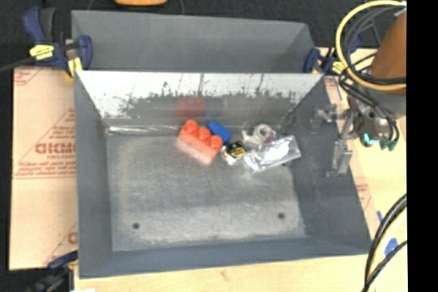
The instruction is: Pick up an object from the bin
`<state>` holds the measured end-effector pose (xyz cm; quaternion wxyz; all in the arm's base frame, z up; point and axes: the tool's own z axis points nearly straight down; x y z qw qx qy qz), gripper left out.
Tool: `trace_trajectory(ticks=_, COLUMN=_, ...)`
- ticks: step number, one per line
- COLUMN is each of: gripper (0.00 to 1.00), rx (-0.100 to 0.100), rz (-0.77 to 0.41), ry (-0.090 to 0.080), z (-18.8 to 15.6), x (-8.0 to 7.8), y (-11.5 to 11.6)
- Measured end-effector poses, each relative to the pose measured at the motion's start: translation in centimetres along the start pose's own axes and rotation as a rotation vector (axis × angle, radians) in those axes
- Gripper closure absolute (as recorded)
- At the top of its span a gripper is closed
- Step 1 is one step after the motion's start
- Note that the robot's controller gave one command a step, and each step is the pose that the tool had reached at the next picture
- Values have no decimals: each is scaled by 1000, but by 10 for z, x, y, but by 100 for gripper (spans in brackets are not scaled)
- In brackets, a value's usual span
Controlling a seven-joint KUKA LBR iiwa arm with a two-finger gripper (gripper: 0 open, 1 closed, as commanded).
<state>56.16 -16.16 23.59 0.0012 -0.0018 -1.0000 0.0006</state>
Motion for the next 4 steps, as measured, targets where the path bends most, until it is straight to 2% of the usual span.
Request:
trace_trajectory(ticks=1, gripper=0, rx=0, rz=-228, ry=-6, z=120, x=-10, y=36)
trace_trajectory(ticks=2, gripper=0, rx=5, rz=-232, ry=-31, z=158, x=-58, y=63)
trace_trajectory(ticks=3, gripper=100, rx=6, rz=-235, ry=-30, z=154, x=-58, y=62)
trace_trajectory(ticks=4, gripper=100, rx=5, rz=-470, ry=-12, z=-17, x=-89, y=25)
